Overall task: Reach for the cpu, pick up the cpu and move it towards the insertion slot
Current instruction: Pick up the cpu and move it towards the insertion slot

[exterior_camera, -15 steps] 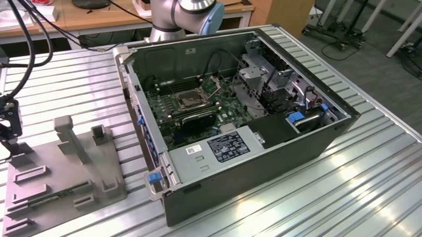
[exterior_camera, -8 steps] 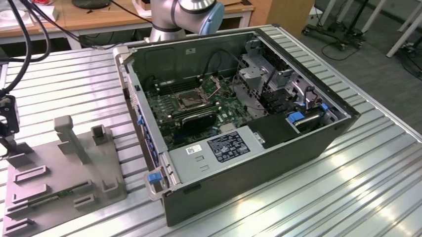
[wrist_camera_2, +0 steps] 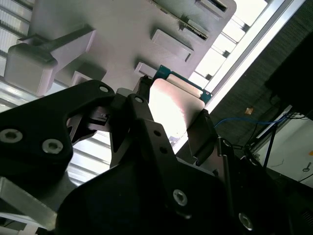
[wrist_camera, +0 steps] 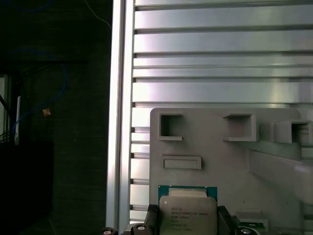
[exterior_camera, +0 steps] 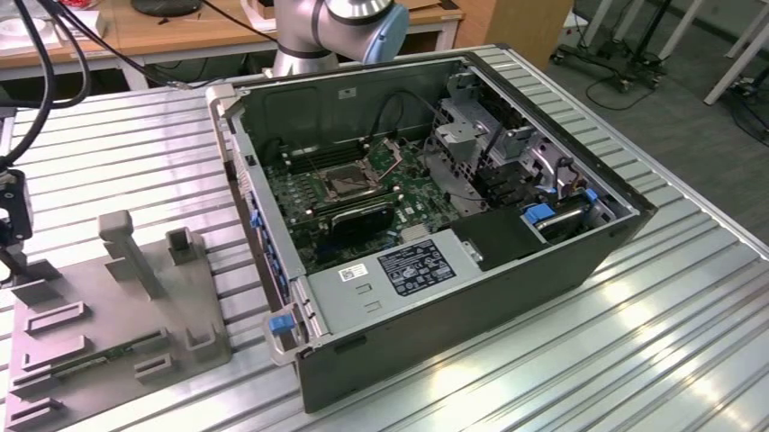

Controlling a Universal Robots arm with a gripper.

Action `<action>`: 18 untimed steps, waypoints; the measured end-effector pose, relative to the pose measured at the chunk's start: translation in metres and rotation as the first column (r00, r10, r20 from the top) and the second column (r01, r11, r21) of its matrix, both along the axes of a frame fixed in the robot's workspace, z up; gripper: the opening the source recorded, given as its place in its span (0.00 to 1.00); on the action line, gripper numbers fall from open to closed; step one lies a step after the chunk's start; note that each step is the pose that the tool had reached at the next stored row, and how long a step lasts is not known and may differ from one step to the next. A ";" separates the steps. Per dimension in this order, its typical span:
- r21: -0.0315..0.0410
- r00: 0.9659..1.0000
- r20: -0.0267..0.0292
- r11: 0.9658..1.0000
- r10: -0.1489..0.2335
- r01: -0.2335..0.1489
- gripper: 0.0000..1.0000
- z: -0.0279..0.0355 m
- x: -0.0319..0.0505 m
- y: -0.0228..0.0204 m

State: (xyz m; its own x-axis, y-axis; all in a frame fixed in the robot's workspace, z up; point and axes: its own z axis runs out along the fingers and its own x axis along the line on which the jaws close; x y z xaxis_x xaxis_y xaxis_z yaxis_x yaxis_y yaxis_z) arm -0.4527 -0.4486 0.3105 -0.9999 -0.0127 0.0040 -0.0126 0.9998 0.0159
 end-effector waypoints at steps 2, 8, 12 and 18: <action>0.000 1.000 0.000 1.000 0.000 0.000 0.55 0.0001 0.0000 0.0000; 0.000 1.000 0.000 1.000 0.000 0.000 0.55 0.0007 0.0000 0.0000; 0.000 1.000 0.000 1.000 0.000 0.000 0.55 0.0040 0.0000 0.0000; 0.000 1.000 0.000 1.000 0.000 0.000 0.55 0.0124 0.0000 0.0000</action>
